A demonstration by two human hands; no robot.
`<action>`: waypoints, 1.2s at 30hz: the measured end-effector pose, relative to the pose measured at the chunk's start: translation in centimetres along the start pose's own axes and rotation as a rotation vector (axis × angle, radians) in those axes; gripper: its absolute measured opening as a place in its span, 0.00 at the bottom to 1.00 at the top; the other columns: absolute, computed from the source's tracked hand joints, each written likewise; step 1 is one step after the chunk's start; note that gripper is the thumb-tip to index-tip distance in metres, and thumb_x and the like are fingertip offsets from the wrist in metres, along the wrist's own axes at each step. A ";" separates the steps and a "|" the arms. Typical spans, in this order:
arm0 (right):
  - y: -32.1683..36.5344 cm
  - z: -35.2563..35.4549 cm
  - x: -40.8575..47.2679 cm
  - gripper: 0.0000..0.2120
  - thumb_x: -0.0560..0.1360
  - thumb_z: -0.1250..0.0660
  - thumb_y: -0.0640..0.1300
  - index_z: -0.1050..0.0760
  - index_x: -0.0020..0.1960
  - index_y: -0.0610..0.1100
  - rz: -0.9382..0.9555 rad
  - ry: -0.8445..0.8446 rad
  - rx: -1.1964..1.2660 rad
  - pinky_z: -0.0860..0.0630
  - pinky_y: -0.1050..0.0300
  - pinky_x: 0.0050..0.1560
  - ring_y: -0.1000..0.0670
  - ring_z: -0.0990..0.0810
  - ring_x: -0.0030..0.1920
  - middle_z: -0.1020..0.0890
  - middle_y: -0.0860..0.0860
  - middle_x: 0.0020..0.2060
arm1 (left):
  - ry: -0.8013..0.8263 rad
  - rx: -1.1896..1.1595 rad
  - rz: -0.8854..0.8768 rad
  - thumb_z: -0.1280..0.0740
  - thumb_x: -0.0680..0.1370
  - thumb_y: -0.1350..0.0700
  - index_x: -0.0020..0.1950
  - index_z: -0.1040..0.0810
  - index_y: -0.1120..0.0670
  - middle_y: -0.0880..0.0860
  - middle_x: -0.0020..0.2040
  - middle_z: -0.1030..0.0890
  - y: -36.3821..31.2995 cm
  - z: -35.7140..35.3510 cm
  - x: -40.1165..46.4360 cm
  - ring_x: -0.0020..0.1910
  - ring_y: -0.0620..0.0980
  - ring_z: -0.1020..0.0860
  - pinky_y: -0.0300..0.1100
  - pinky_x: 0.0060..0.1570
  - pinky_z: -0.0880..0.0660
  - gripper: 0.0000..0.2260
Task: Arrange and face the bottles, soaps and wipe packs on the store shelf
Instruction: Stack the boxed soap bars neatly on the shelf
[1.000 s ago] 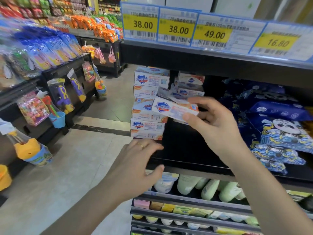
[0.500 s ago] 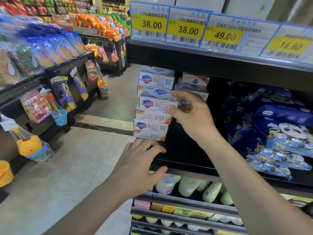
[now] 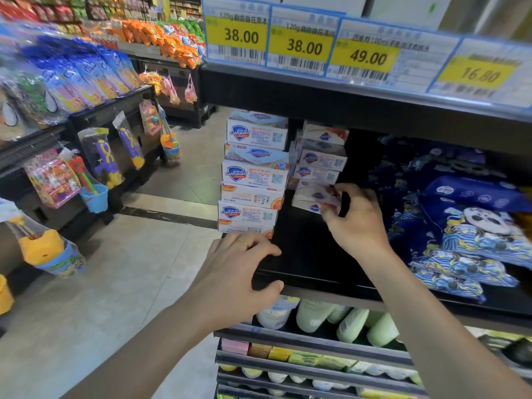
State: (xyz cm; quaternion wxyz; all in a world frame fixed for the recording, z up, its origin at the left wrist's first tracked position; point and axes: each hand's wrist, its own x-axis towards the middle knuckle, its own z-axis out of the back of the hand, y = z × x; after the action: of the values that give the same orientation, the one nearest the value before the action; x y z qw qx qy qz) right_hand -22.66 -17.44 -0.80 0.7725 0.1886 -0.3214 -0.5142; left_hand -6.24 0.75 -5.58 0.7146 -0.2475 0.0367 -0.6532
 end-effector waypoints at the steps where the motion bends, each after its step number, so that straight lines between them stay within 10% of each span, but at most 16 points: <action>1: -0.5 -0.1 0.1 0.26 0.76 0.27 0.49 0.29 0.72 0.55 -0.024 0.057 -0.062 0.30 0.53 0.67 0.42 0.29 0.69 0.32 0.46 0.72 | 0.004 -0.011 0.009 0.36 0.77 0.35 0.70 0.31 0.35 0.34 0.68 0.32 0.0 0.0 0.1 0.69 0.40 0.38 0.42 0.69 0.36 0.22; 9: -1.9 -1.4 0.8 0.34 0.77 0.28 0.53 0.38 0.78 0.63 -0.075 0.243 -0.129 0.42 0.46 0.79 0.41 0.45 0.81 0.49 0.48 0.83 | 0.022 -0.033 0.031 0.35 0.77 0.35 0.70 0.30 0.35 0.33 0.68 0.32 0.0 0.1 0.0 0.70 0.39 0.38 0.42 0.69 0.35 0.22; 14: -2.7 -1.0 0.5 0.20 0.77 0.27 0.45 0.27 0.65 0.54 -0.023 0.175 -0.021 0.32 0.56 0.60 0.46 0.28 0.66 0.26 0.48 0.65 | 0.029 -0.030 0.040 0.35 0.77 0.35 0.70 0.30 0.35 0.33 0.68 0.32 -0.1 0.3 -0.1 0.69 0.39 0.37 0.43 0.69 0.35 0.22; 25: -2.9 0.5 -4.5 0.19 0.73 0.24 0.35 0.20 0.58 0.54 0.098 -0.049 0.348 0.19 0.66 0.50 0.53 0.18 0.55 0.27 0.54 0.61 | 0.073 -0.083 0.072 0.33 0.77 0.35 0.69 0.29 0.34 0.31 0.67 0.32 -0.2 0.7 -0.3 0.69 0.37 0.37 0.43 0.68 0.35 0.21; 36: -1.3 3.4 -12.0 0.24 0.74 0.26 0.29 0.19 0.58 0.56 0.294 0.155 0.797 0.19 0.51 0.61 0.43 0.24 0.69 0.28 0.51 0.67 | -0.059 -0.912 0.445 0.32 0.69 0.28 0.66 0.22 0.41 0.41 0.56 0.15 -3.2 4.7 -0.4 0.57 0.42 0.17 0.45 0.62 0.22 0.30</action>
State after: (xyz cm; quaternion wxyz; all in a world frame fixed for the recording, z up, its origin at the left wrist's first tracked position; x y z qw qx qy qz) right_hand -29.13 -6.84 -2.78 0.7262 0.4625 -0.4592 -0.2187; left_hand -7.49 2.44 -0.29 0.6564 -0.5388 0.3500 -0.3954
